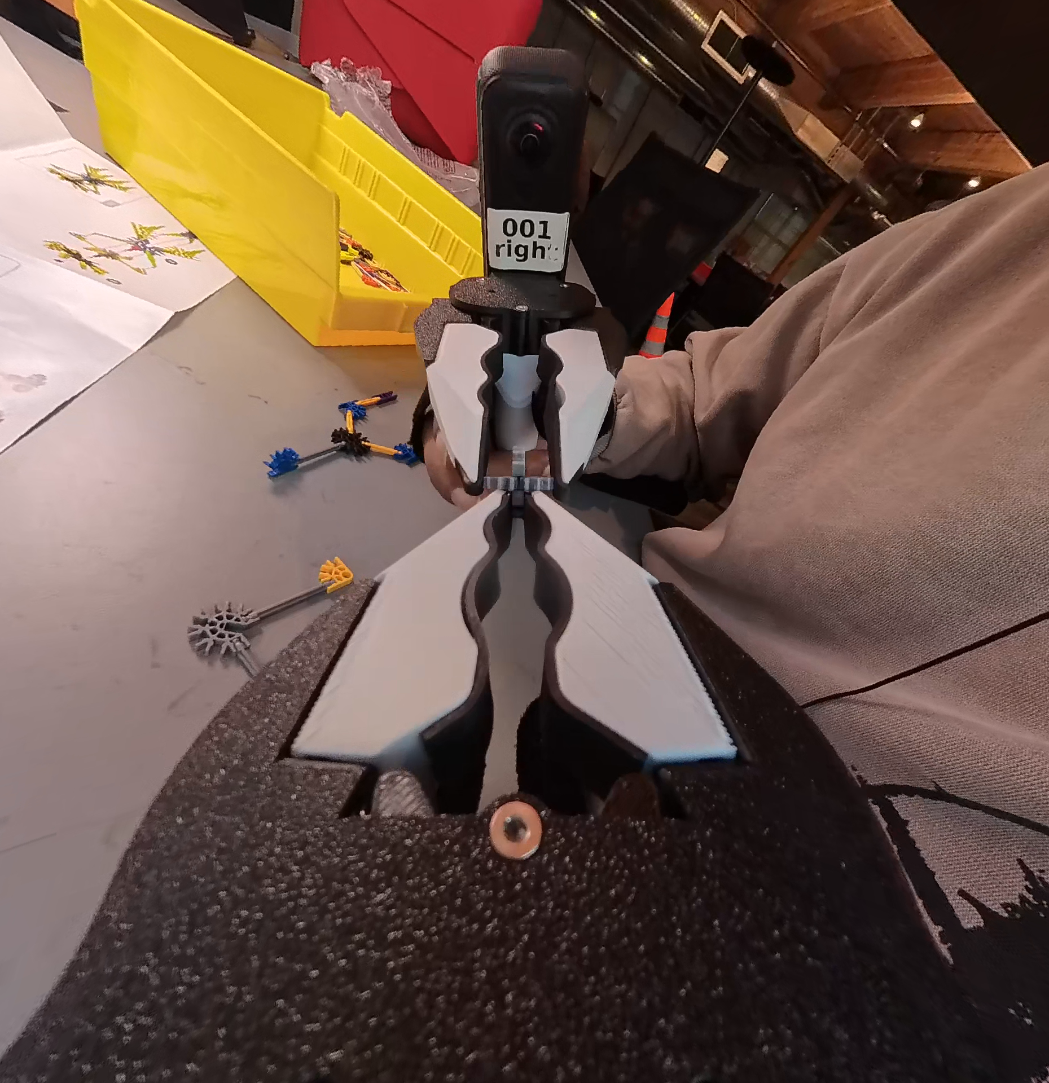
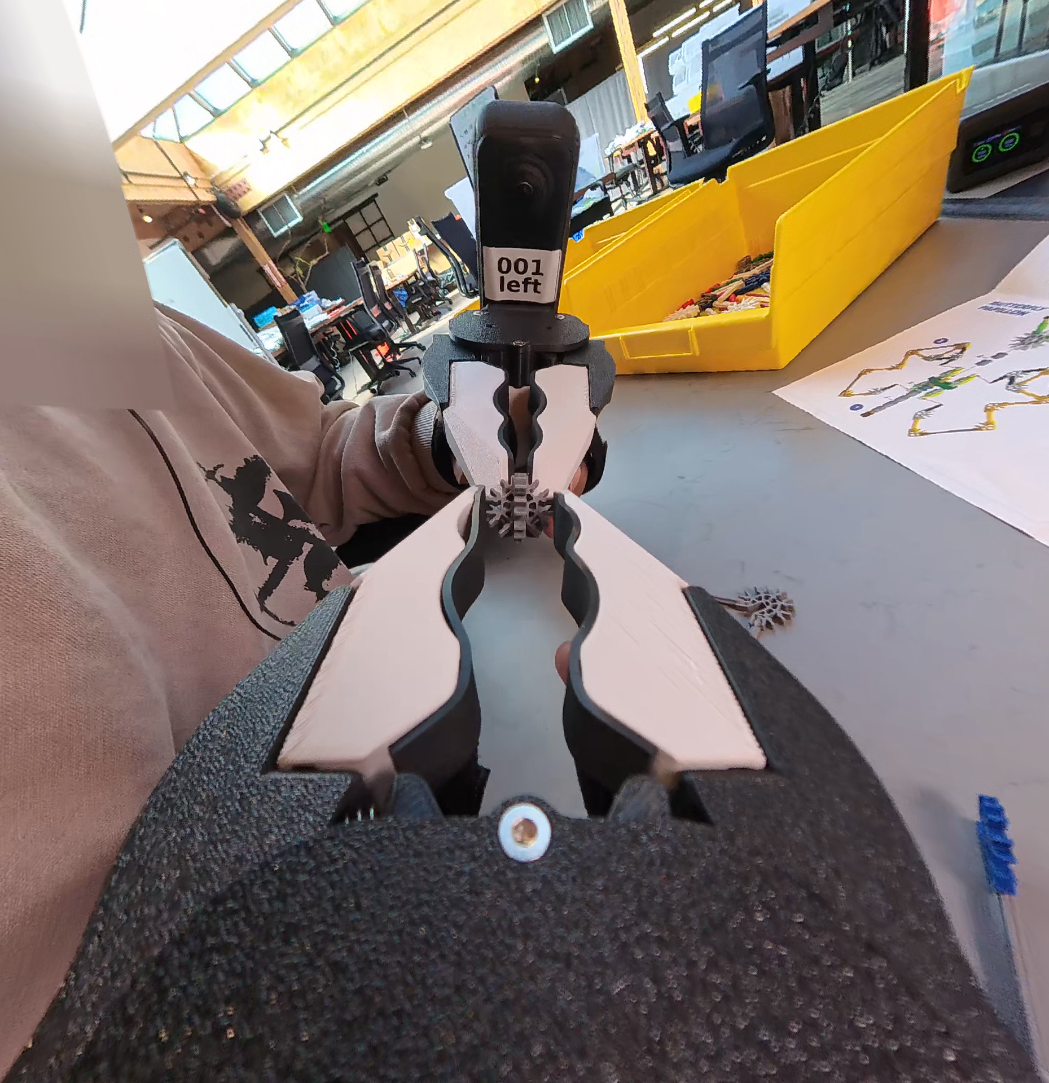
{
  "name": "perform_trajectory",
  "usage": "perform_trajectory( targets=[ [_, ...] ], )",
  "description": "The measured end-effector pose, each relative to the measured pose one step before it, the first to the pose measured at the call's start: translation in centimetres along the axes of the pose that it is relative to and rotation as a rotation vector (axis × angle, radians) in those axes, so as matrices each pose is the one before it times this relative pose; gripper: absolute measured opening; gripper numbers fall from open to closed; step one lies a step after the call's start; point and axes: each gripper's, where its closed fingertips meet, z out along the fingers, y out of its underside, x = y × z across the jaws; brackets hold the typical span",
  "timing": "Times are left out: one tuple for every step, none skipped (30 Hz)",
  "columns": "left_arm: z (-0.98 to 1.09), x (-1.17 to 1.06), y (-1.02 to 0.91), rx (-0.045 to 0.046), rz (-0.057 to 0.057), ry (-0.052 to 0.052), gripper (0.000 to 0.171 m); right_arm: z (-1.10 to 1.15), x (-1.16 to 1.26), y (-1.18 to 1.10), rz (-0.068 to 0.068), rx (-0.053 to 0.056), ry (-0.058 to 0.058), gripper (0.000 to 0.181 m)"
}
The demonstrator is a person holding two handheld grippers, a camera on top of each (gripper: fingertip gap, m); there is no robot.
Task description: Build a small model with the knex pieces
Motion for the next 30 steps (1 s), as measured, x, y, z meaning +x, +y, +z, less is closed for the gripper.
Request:
perform_trajectory(
  targets=[
    [-0.008, -0.016, -0.072, 0.00622, -0.0107, 0.0031, 0.002, 0.014, 0.023, -0.099, 0.0093, 0.0074, -0.0033, 0.020],
    [0.002, -0.062, -0.019, 0.00121, -0.0032, -0.0027, 0.002, 0.015, 0.084, -0.002, 0.0064, 0.0007, 0.0005, 0.020],
    [0.047, -0.102, 0.076, -0.00471, 0.0045, -0.0079, 0.002, 0.036, 0.114, 0.087, -0.0021, -0.0034, 0.0053, 0.020],
    [0.493, 0.087, 0.608, -0.03288, 0.0072, -0.0002, 0.002, 0.390, -0.339, 0.019, 0.0019, 0.0019, -0.0167, 0.020],
    [1.243, 0.613, 1.302, -0.06327, 0.0169, 0.0204, 0.002, 1.059, -1.194, 0.193, 0.0006, -0.0120, -0.0506, 0.020],
    [1.370, 1.016, 1.029, -0.05002, 0.0303, 0.0311, 0.003, 1.331, -1.168, 0.829, -0.0494, -0.0546, -0.0339, 0.021],
    [0.338, 0.408, -0.254, 0.00750, 0.0355, -0.0049, 0.002, 0.138, -0.253, -0.555, -0.0770, 0.0119, 0.0168, 0.020],
    [-0.743, -0.474, -1.153, 0.04563, 0.0176, -0.0334, 0.002, -0.606, 0.634, -1.015, 0.0078, 0.0222, 0.0357, 0.020],
    [-0.943, -0.670, -1.059, 0.03901, -0.0009, -0.0225, 0.003, -0.783, 0.597, -0.876, 0.0087, 0.0301, 0.0171, 0.020],
    [-0.635, -0.606, -0.337, 0.01052, 0.0049, -0.0215, 0.003, -0.635, 0.681, -0.328, -0.0051, 0.0137, 0.0273, 0.021],
    [-0.291, -0.422, 0.273, -0.01009, 0.0147, -0.0238, 0.003, -0.368, 0.379, 0.040, -0.0089, 0.0013, 0.0199, 0.021],
    [-0.120, -0.139, 0.348, -0.00711, 0.0114, -0.0131, 0.003, -0.172, -0.045, 0.078, -0.0112, 0.0015, 0.0044, 0.021],
    [-0.095, -0.098, 0.112, 0.00228, 0.0032, -0.0094, 0.003, -0.036, -0.181, 0.113, -0.0151, -0.0012, 0.0028, 0.021],
    [-0.141, -0.231, -0.056, 0.00453, 0.0011, -0.0120, 0.003, 0.010, -0.105, 0.174, -0.0216, -0.0074, 0.0060, 0.021],
    [-0.140, -0.365, 0.007, -0.00362, 0.0081, -0.0174, 0.003, -0.045, 0.019, 0.274, -0.0295, -0.0179, 0.0103, 0.021],
    [-0.191, -0.598, 0.221, -0.01649, 0.0246, -0.0337, 0.003, -0.138, 0.167, 0.390, -0.0360, -0.0320, 0.0141, 0.021],
    [-0.256, -0.782, 0.420, -0.02737, 0.0384, -0.0472, 0.003, -0.269, 0.244, 0.575, -0.0376, -0.0477, 0.0129, 0.021],
    [-0.300, -0.739, 0.458, -0.02956, 0.0374, -0.0425, 0.003, -0.322, 0.334, 0.931, -0.0333, -0.0687, 0.0159, 0.021],
    [-0.299, -0.566, 0.187, -0.01372, 0.0226, -0.0296, 0.003, -0.277, 0.519, 1.229, -0.0285, -0.0800, 0.0270, 0.021],
    [-0.271, -0.351, -0.101, 0.00325, 0.0061, -0.0144, 0.003, -0.129, 0.423, 1.512, -0.0246, -0.0883, 0.0236, 0.022],
    [-0.196, -0.112, -0.089, 0.00198, 0.0010, -0.0001, 0.003, 0.078, 0.294, 1.582, -0.0235, -0.0857, 0.0206, 0.022],
    [-0.075, -0.062, 0.128, -0.00829, 0.0060, 0.0003, 0.003, 0.240, 0.204, 1.405, -0.0213, -0.0737, 0.0208, 0.022],
    [0.049, -0.090, 0.312, -0.01602, 0.0109, -0.0049, 0.003, 0.327, 0.105, 1.294, -0.0193, -0.0741, 0.0172, 0.022],
    [0.150, 0.000, 0.377, -0.01860, 0.0085, -0.0005, 0.003, 0.330, 0.245, 0.939, -0.0196, -0.0565, 0.0299, 0.022],
    [0.207, 0.136, 0.350, -0.01613, 0.0012, 0.0076, 0.003, 0.296, 0.221, 0.692, -0.0137, -0.0460, 0.0274, 0.022],
    [0.231, 0.188, 0.302, -0.01376, -0.0054, 0.0117, 0.003, 0.241, 0.058, 0.674, -0.0099, -0.0478, 0.0139, 0.022],
    [0.234, 0.128, 0.286, -0.01392, -0.0077, 0.0069, 0.003, 0.201, 0.137, 0.612, -0.0152, -0.0427, 0.0203, 0.022],
    [0.215, 0.016, 0.312, -0.01658, -0.0094, 0.0012, 0.003, 0.177, 0.134, 0.554, -0.0175, -0.0365, 0.0203, 0.022],
    [0.194, 0.024, 0.328, -0.01800, -0.0147, 0.0043, 0.003, -0.069, -0.117, -0.179, 0.0036, 0.0094, -0.0011, 0.022],
    [0.161, 0.018, 0.289, -0.01465, -0.0226, 0.0078, 0.003, 0.010, -0.079, 0.132, 0.0126, -0.0110, -0.0056, 0.022]
  ],
)
